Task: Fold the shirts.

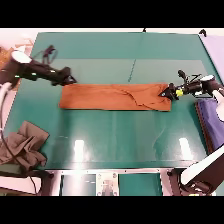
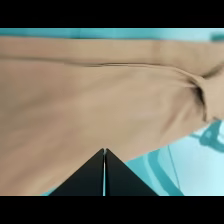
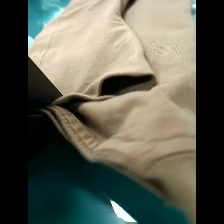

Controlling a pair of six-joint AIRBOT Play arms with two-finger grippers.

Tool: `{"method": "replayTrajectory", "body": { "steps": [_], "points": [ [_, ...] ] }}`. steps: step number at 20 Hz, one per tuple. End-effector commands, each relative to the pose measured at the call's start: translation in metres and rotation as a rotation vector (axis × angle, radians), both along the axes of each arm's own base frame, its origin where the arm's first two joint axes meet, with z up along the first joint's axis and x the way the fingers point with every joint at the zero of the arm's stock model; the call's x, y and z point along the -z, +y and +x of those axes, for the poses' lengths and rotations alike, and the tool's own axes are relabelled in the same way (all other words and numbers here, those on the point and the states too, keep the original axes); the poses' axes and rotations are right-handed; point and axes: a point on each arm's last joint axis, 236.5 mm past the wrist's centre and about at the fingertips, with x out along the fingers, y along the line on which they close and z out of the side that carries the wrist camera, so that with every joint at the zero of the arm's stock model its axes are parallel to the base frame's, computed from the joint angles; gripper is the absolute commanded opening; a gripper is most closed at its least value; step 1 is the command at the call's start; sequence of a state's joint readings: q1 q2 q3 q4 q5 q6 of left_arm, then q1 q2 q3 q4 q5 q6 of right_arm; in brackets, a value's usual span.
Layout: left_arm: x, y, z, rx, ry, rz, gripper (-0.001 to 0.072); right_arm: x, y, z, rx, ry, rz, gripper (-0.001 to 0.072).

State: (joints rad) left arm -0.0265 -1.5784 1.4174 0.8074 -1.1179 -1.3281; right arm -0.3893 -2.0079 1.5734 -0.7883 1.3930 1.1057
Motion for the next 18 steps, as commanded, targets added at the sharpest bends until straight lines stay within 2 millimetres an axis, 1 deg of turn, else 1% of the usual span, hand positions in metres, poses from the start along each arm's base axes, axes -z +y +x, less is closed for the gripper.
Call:
{"method": "replayTrajectory", "body": {
  "steps": [1,4,6,7,8,10,11,12,14,16,18],
  "points": [
    [0.012,-0.077,0.009,0.068,-0.114,0.014,0.0026,-0.033,0.004,0.016,-0.019,-0.064,-0.003,0.0015],
    [0.051,-0.143,0.007,0.092,-0.137,0.011,0.0027,-0.085,0.014,0.013,-0.092,-0.126,-0.007,0.0015],
    [0.075,-0.180,0.003,0.098,-0.139,-0.001,0.0027,-0.128,0.027,0.004,-0.152,-0.177,-0.017,0.0015],
    [0.083,-0.196,0.000,0.108,-0.135,-0.008,0.0027,-0.150,0.036,-0.001,-0.189,-0.211,-0.027,0.0016],
    [0.089,-0.213,-0.002,0.124,-0.133,-0.019,0.0026,-0.170,0.046,-0.007,-0.224,-0.242,-0.036,0.0016],
    [0.091,-0.244,-0.003,0.154,-0.141,-0.047,0.0026,-0.208,0.069,-0.019,-0.275,-0.299,-0.056,0.0016],
    [0.093,-0.256,-0.003,0.171,-0.146,-0.055,0.0026,-0.224,0.079,-0.023,-0.298,-0.332,-0.066,0.0016],
    [0.094,-0.268,-0.003,0.181,-0.143,-0.070,0.0026,-0.238,0.089,-0.028,-0.319,-0.358,-0.073,0.0016],
    [0.098,-0.284,-0.001,0.192,-0.136,-0.090,0.0026,-0.259,0.110,-0.037,-0.363,-0.401,-0.082,0.0016],
    [0.102,-0.295,-0.004,0.199,-0.094,-0.122,0.0026,-0.270,0.126,-0.042,-0.394,-0.418,-0.082,0.0016],
    [0.102,-0.300,-0.008,0.215,-0.069,-0.144,0.0026,-0.272,0.137,-0.045,-0.410,-0.419,-0.078,0.0016]
  ]
}}
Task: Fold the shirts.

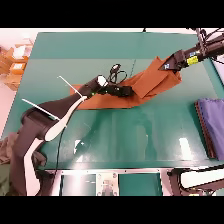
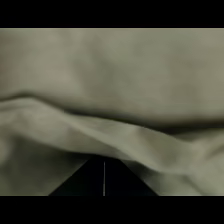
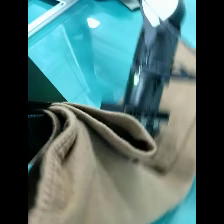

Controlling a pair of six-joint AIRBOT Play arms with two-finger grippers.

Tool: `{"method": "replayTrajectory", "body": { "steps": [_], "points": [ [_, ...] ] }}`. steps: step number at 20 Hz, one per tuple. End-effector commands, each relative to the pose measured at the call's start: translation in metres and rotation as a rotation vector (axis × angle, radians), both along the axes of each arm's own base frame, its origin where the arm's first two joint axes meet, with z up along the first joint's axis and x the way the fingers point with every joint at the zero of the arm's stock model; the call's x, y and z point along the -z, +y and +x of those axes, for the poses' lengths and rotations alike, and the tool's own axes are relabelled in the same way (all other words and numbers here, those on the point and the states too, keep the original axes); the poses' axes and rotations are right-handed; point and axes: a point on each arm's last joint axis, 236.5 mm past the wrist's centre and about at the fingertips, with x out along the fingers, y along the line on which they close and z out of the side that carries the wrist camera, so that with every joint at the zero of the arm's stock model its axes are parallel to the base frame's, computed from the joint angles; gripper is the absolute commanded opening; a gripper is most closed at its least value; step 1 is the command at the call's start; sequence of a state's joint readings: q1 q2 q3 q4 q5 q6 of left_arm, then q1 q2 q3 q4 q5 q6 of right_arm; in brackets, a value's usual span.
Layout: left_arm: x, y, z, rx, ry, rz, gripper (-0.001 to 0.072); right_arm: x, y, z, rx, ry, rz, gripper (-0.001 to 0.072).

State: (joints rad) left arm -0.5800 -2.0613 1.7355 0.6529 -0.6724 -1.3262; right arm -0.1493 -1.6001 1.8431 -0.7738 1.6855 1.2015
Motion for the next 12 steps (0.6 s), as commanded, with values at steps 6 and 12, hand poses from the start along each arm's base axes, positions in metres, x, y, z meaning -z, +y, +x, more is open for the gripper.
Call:
{"method": "replayTrajectory", "body": {
  "steps": [6,12],
  "points": [
    [-0.045,0.028,-0.016,0.201,0.161,-0.066,0.0026,-0.016,0.034,-0.007,-0.020,-0.007,0.008,0.0016],
    [-0.131,0.205,0.003,0.217,0.280,-0.059,0.0025,-0.014,0.115,0.007,-0.055,-0.084,0.052,0.0017]
  ]
}}
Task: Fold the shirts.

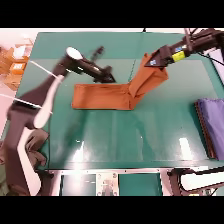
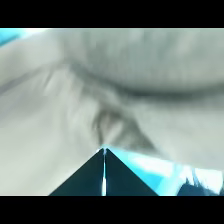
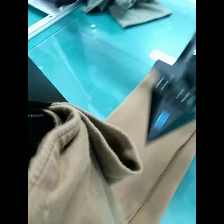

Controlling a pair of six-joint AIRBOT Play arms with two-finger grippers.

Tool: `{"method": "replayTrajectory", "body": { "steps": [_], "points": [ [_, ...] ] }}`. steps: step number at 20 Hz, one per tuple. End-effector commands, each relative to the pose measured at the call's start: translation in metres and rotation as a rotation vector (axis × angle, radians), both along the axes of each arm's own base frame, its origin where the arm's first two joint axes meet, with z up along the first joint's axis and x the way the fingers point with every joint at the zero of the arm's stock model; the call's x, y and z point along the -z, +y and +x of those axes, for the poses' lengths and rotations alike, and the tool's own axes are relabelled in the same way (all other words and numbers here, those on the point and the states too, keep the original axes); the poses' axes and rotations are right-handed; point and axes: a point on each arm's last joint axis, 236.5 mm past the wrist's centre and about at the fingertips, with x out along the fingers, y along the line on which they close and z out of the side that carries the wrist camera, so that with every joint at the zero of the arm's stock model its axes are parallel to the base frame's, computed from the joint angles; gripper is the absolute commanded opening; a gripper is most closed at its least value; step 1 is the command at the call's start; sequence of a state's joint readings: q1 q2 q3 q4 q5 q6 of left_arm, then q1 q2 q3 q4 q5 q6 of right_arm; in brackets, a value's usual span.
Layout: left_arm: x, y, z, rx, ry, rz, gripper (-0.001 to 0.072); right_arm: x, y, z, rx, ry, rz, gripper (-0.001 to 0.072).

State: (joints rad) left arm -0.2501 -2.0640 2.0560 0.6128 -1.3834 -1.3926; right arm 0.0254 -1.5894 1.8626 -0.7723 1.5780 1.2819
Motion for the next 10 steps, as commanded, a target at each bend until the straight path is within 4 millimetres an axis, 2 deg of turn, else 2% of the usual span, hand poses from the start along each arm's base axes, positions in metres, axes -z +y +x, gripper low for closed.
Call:
{"method": "replayTrajectory", "body": {
  "steps": [1,3,5,7,9,10],
  "points": [
    [-0.040,0.109,-0.004,-0.010,0.055,0.036,0.0026,0.006,0.064,0.009,-0.028,-0.050,0.036,0.0017],
    [-0.067,0.164,0.013,-0.132,-0.012,0.048,0.0025,0.023,0.118,0.012,-0.059,-0.075,0.061,0.0017],
    [-0.093,0.208,0.027,-0.246,-0.087,0.049,0.0025,0.050,0.179,0.017,-0.068,-0.099,0.088,0.0017],
    [-0.113,0.245,0.038,-0.330,-0.170,0.054,0.0026,0.087,0.241,0.020,-0.045,-0.106,0.135,0.0017],
    [-0.119,0.269,0.041,-0.379,-0.196,0.062,0.0025,0.133,0.296,0.021,0.015,-0.094,0.186,0.0039],
    [-0.119,0.277,0.043,-0.390,-0.210,0.070,0.0025,0.156,0.317,0.022,0.058,-0.084,0.207,0.0319]
  ]
}}
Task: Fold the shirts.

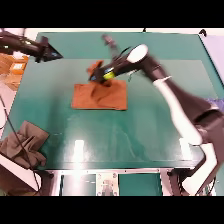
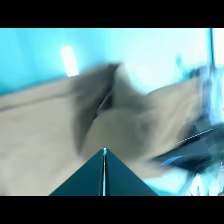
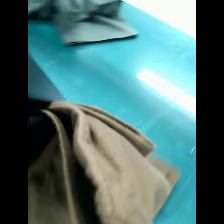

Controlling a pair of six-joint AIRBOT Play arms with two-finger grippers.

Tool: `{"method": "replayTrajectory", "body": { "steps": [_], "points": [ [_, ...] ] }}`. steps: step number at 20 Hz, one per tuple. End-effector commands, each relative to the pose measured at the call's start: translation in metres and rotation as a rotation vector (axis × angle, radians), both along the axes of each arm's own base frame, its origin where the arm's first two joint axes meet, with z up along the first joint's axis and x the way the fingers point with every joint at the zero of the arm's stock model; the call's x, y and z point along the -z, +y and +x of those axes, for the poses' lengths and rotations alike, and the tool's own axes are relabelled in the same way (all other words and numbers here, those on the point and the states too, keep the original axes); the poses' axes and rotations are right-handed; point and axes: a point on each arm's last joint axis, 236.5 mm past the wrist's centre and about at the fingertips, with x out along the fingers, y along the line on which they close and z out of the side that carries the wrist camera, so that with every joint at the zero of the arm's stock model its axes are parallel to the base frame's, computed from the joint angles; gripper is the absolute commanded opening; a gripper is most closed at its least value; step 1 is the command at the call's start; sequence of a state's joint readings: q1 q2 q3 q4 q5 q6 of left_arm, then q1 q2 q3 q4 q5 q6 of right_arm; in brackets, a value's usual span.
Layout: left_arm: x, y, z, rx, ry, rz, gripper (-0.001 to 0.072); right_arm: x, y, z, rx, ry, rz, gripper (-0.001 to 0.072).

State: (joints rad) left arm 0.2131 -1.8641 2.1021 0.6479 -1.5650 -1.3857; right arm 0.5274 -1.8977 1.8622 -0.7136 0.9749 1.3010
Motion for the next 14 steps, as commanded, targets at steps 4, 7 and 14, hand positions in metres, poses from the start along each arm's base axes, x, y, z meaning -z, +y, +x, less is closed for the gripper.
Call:
{"method": "replayTrajectory", "body": {
  "steps": [4,7,14],
  "points": [
    [0.037,0.119,0.011,-0.245,0.018,0.377,0.0024,0.053,0.050,0.022,0.117,-0.013,0.052,0.0436],
    [0.051,0.147,0.004,-0.289,0.063,0.496,0.0024,0.022,-0.059,0.054,0.142,0.047,-0.038,0.0416],
    [0.067,0.143,-0.014,-0.262,0.102,0.595,0.0024,0.098,-0.250,0.032,0.346,0.456,-0.185,0.0610]
  ]
}}
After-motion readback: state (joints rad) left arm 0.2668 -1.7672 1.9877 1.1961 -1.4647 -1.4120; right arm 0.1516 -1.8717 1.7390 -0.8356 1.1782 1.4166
